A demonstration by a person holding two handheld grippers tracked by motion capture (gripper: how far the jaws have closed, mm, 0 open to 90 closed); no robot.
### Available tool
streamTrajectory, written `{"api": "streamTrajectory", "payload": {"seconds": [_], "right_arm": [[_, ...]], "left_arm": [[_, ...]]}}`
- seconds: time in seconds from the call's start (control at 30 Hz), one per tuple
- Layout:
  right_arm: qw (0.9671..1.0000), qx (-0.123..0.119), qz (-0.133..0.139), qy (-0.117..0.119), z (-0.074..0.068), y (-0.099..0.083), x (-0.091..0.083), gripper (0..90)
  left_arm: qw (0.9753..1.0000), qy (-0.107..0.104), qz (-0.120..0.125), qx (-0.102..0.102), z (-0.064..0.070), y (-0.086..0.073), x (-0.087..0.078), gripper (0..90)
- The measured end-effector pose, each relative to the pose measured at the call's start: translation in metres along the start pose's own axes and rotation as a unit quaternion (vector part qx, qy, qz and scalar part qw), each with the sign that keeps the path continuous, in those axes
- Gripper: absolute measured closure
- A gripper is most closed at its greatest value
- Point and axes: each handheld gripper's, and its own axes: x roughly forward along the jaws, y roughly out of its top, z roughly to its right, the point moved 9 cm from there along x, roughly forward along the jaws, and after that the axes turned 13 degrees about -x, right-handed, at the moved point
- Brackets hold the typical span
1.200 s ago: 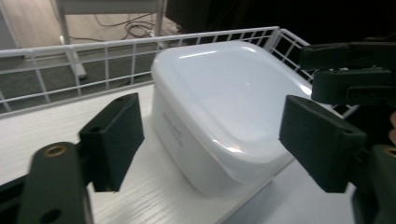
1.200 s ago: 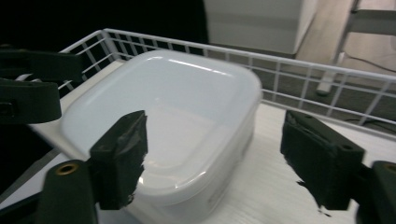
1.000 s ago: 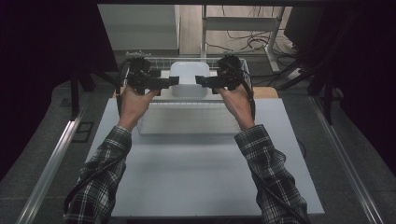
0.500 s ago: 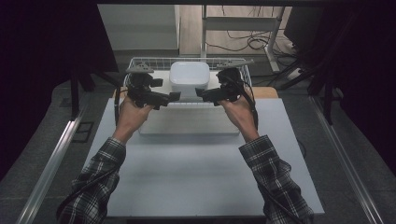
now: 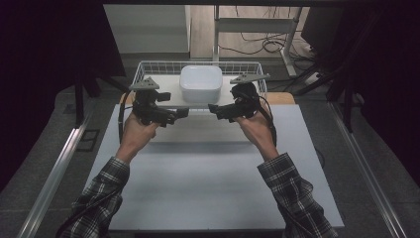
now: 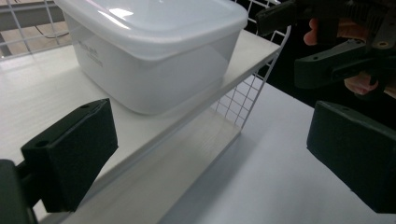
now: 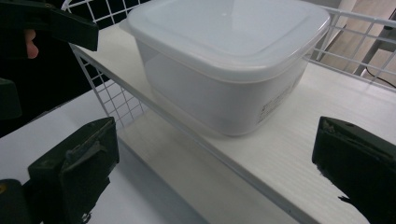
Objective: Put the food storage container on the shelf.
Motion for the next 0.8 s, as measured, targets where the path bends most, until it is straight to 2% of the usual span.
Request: {"api": "streamTrajectory", "payload": {"seconds": [0.37, 0.57, 0.67, 0.73, 0.8], "right_arm": [[0.9999, -0.009, -0.005, 0.012, -0.015, -0.015, -0.004, 0.6], [0.9998, -0.008, -0.002, 0.018, -0.021, -0.022, -0.007, 0.6], [0.9998, -0.007, -0.003, 0.02, -0.026, -0.029, -0.009, 0.7], [0.9997, -0.006, -0.004, 0.022, -0.028, -0.031, -0.01, 0.7], [0.9996, -0.013, -0.009, 0.025, -0.034, -0.038, -0.012, 0.8]], "left_arm": [[0.9997, -0.005, -0.021, 0.011, 0.01, -0.023, 0.001, 2.5], [0.9994, -0.009, -0.031, 0.009, 0.014, -0.036, 0.001, 3.4], [0.9989, -0.005, -0.043, 0.017, 0.017, -0.049, 0.002, 3.5], [0.9988, -0.004, -0.045, 0.019, 0.017, -0.051, 0.002, 3.5], [0.9985, -0.004, -0.051, 0.021, 0.019, -0.061, 0.003, 3.5]]}}
